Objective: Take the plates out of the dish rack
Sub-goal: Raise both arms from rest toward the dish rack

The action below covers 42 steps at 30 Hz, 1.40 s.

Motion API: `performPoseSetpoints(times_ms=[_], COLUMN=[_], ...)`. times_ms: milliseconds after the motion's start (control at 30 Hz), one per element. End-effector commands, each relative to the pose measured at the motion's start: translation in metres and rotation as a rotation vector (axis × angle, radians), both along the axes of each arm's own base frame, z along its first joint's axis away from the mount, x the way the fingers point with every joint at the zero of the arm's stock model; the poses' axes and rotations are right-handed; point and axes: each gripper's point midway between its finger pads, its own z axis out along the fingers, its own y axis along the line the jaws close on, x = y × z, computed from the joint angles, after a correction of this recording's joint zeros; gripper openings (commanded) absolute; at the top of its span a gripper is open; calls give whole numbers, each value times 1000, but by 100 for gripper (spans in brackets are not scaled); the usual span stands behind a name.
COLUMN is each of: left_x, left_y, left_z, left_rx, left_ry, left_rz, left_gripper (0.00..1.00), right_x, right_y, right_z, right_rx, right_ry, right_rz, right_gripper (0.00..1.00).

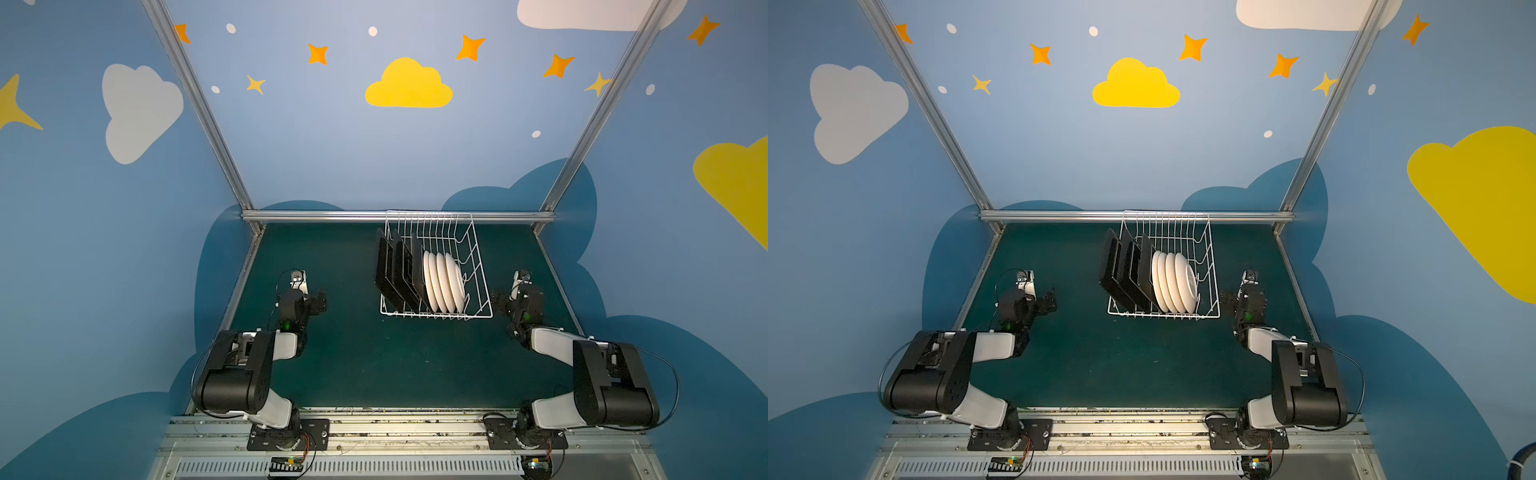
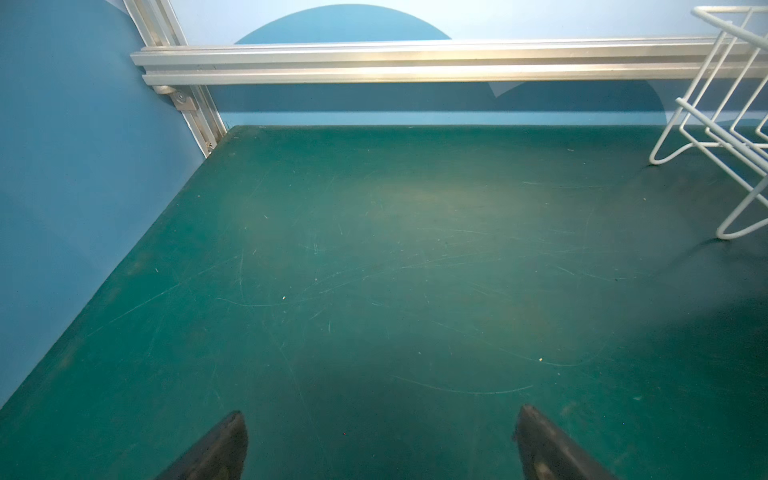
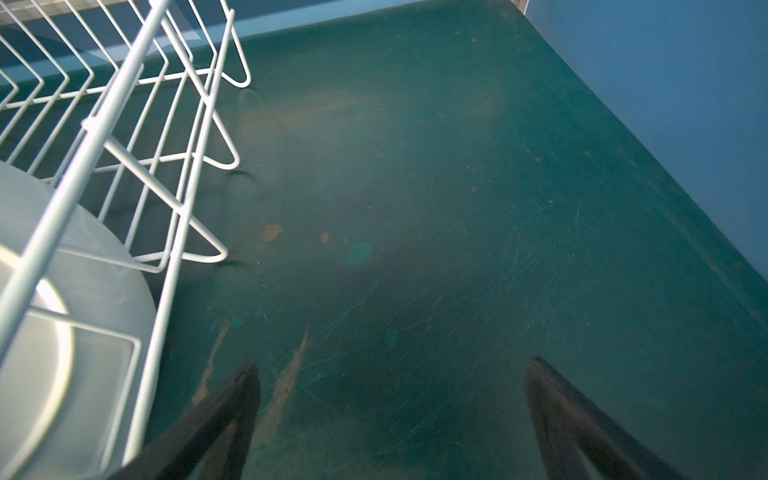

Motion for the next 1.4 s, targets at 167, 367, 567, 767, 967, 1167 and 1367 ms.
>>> performPoseSetpoints(times_ms=[167, 367, 567, 767, 967, 1167, 1367], left_x=[0, 0, 0, 0, 0, 0, -2], left_y=[-1, -1, -1, -1, -1, -1, 1], left_z=[-1, 0, 0, -1, -1, -1, 6], left_rx=[-1, -1, -1, -1, -1, -1, 0], left_ry=[5, 3, 2, 6, 6, 3, -10], left_rz=[-7, -7, -7, -8, -7, -7, 9], left_gripper=[100, 100, 100, 100, 100, 100, 100], right_x=[5, 5, 5, 5, 5, 5, 6], right_y=[1, 1, 1, 1, 1, 1, 5], right_z=[7, 7, 7, 7, 7, 7, 18], right_rx=[-10, -9, -6, -7, -7, -6, -11], right_ry=[-13, -14, -14, -14, -14, -14, -6], right_rz=[3, 2, 4, 4, 4, 5, 29], right_gripper=[99, 99, 99, 99, 99, 98, 98])
